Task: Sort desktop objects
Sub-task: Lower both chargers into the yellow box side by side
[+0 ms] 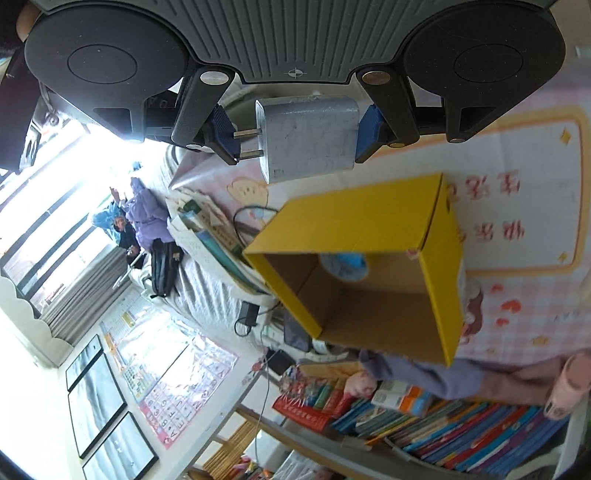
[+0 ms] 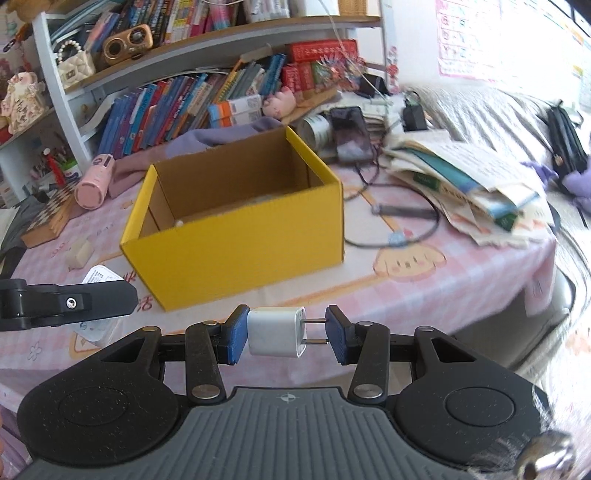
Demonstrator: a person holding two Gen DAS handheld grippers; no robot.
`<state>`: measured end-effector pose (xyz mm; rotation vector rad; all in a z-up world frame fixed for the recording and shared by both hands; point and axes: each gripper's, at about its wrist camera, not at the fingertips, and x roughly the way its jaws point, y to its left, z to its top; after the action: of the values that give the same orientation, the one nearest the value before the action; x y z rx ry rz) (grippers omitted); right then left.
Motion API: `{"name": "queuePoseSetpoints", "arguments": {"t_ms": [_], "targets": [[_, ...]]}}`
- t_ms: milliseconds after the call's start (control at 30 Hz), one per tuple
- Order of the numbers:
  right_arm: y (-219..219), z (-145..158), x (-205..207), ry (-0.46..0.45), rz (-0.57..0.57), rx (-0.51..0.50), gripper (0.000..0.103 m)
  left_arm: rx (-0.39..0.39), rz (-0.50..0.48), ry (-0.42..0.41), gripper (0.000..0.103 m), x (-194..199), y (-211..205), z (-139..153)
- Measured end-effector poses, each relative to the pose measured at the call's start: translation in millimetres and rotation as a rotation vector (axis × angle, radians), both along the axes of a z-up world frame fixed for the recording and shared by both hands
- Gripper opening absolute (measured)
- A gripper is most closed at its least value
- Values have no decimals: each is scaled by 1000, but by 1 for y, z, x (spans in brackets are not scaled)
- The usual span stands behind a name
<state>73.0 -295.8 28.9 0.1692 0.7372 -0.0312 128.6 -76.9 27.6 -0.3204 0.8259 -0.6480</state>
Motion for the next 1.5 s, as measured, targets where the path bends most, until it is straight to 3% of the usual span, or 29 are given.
{"name": "queuePoseSetpoints", "arguments": {"t_ms": [300, 500, 667, 800, 867, 1167, 1500], "targets": [[-21, 19, 76, -121, 110, -26, 42, 67, 108, -109, 67, 47, -21, 18], [-27, 19, 128, -121, 204, -24, 42, 171, 163, -143, 67, 75, -42, 16], [-26, 9, 167, -86, 283, -1, 42, 227, 214, -132, 67, 94, -52, 7], [-26, -6, 195, -4, 321, 49, 42, 348, 256, -139, 67, 109, -59, -2], [-23, -12, 206, 25, 346, 54, 42, 363, 269, -111, 67, 116, -59, -6], [-12, -37, 240, 114, 411, 63, 42, 532, 231, -114, 67, 130, -78, -20], [-12, -46, 249, 135, 444, 73, 42, 563, 209, -89, 67, 138, -90, -26]]}}
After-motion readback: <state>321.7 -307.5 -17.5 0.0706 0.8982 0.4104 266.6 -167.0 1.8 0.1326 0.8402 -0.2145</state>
